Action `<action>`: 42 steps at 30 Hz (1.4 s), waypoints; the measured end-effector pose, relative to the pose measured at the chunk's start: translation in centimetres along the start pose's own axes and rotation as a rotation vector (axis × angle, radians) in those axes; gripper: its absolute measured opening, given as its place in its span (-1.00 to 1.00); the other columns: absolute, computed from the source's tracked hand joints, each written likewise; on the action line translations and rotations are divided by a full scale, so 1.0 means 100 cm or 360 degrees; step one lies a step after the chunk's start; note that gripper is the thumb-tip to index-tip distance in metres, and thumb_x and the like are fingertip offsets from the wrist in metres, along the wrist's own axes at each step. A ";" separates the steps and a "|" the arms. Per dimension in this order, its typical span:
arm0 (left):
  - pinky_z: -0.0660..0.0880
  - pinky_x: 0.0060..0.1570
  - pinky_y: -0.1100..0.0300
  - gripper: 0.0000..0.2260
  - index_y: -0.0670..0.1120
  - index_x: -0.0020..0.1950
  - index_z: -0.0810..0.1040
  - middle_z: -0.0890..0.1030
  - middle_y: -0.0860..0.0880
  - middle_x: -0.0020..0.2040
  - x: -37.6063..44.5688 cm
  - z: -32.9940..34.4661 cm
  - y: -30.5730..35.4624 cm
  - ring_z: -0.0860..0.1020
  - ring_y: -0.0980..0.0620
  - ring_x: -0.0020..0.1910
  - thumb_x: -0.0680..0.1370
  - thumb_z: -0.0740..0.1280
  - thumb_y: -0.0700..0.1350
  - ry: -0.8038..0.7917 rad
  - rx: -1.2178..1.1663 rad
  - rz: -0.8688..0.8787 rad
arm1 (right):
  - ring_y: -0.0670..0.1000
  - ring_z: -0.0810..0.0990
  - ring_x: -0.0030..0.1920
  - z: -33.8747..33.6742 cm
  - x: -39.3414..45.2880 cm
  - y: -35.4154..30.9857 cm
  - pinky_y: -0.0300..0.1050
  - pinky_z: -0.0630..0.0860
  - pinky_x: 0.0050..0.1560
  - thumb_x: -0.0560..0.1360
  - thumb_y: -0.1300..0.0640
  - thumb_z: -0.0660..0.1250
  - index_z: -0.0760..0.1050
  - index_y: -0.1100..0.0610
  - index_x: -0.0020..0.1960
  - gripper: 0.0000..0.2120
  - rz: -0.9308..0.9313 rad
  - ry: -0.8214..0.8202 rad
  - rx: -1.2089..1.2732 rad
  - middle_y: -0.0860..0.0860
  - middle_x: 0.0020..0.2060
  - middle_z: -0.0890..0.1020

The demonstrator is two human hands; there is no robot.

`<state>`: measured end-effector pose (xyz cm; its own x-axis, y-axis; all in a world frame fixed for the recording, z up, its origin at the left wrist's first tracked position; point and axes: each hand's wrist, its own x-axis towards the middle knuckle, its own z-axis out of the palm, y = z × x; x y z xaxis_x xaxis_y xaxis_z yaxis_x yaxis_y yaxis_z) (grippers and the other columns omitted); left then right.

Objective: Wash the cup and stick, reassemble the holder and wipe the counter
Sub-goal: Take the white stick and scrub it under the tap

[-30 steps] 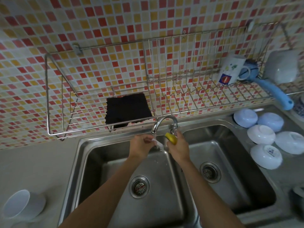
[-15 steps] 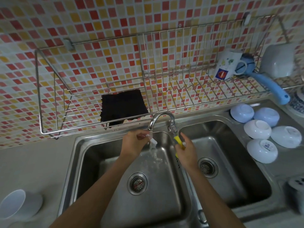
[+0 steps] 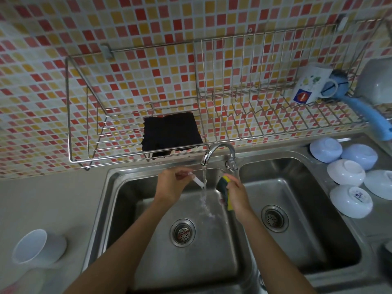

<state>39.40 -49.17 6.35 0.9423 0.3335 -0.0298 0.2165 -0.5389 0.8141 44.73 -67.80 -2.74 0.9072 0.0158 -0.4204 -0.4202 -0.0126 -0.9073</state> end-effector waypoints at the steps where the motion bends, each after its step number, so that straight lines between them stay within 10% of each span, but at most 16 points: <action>1: 0.47 -0.18 0.52 -0.85 -0.08 0.02 0.70 0.66 0.08 -0.17 -0.001 -0.006 -0.004 0.56 0.28 -0.22 0.46 0.49 -0.18 0.0018 0.0016 -0.0010 | 0.13 0.56 -0.06 0.005 0.000 -0.002 -0.05 0.57 -0.29 0.56 0.25 0.10 0.52 0.01 0.20 -0.67 0.0046 -0.0039 0.0046 0.07 0.07 0.51; 4: 0.50 -0.12 0.43 -0.86 -0.08 0.01 0.70 0.68 0.05 -0.15 -0.007 -0.024 -0.020 0.60 0.22 -0.19 0.46 0.49 -0.16 0.0079 0.0087 -0.0013 | 0.21 0.58 0.02 0.018 0.000 -0.004 0.18 0.57 -0.06 0.50 0.06 0.29 0.52 -0.09 -0.02 -0.92 0.0055 -0.0157 0.0035 0.17 0.11 0.56; 9: 0.44 -0.15 0.45 -0.93 -0.04 -0.05 0.71 0.67 0.06 -0.19 -0.024 -0.046 -0.052 0.60 0.20 -0.19 0.48 0.47 -0.12 0.0151 0.0248 -0.0156 | 0.00 0.57 -0.29 0.035 -0.003 -0.008 -0.18 0.50 -0.38 0.54 0.22 0.34 0.42 0.07 0.13 -0.80 -0.0037 -0.0491 -0.0206 0.16 -0.09 0.60; 19: 0.34 -0.28 0.59 -0.81 -0.09 0.08 0.69 0.68 0.03 -0.12 -0.052 -0.058 -0.080 0.51 0.36 -0.22 0.49 0.47 -0.11 0.0176 0.0250 -0.0264 | -0.01 0.59 -0.06 0.052 0.001 -0.016 -0.02 0.55 -0.03 0.64 0.00 0.13 0.47 -0.02 0.09 -0.83 -0.0295 -0.0467 -0.0743 -0.03 -0.02 0.60; 27: 0.37 -0.31 0.60 -0.82 -0.08 0.06 0.70 0.65 0.08 -0.19 -0.054 -0.055 -0.083 0.54 0.34 -0.22 0.47 0.49 -0.10 0.0176 0.0221 -0.0281 | -0.01 0.56 -0.14 0.050 -0.001 -0.020 -0.14 0.41 -0.21 0.67 0.07 0.03 0.50 0.13 0.11 -0.71 -0.0423 -0.0411 -0.0963 0.01 -0.11 0.58; 35: 0.37 -0.30 0.57 -0.80 -0.07 0.08 0.69 0.65 0.07 -0.16 -0.050 -0.056 -0.083 0.54 0.32 -0.21 0.48 0.48 -0.08 0.0149 0.0221 -0.0285 | -0.02 0.57 -0.25 0.032 0.024 -0.029 -0.04 0.52 -0.27 0.66 0.04 0.07 0.43 0.17 0.17 -0.74 -0.0270 -0.0155 -0.0680 0.10 -0.03 0.59; 42: 0.38 -0.31 0.63 -0.81 -0.09 0.09 0.68 0.64 0.07 -0.15 -0.050 -0.054 -0.085 0.52 0.35 -0.22 0.49 0.46 -0.11 0.0150 0.0205 -0.0253 | 0.03 0.53 -0.13 0.013 0.042 -0.035 0.17 0.59 0.06 0.66 0.06 0.10 0.39 0.18 0.26 -0.73 -0.0185 -0.0087 -0.0634 0.08 0.09 0.48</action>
<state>31.44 -42.06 2.69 0.8669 0.4898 -0.0925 0.3969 -0.5662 0.7224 50.02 -66.36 -1.31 0.9413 0.0927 -0.3246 -0.2648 -0.3934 -0.8804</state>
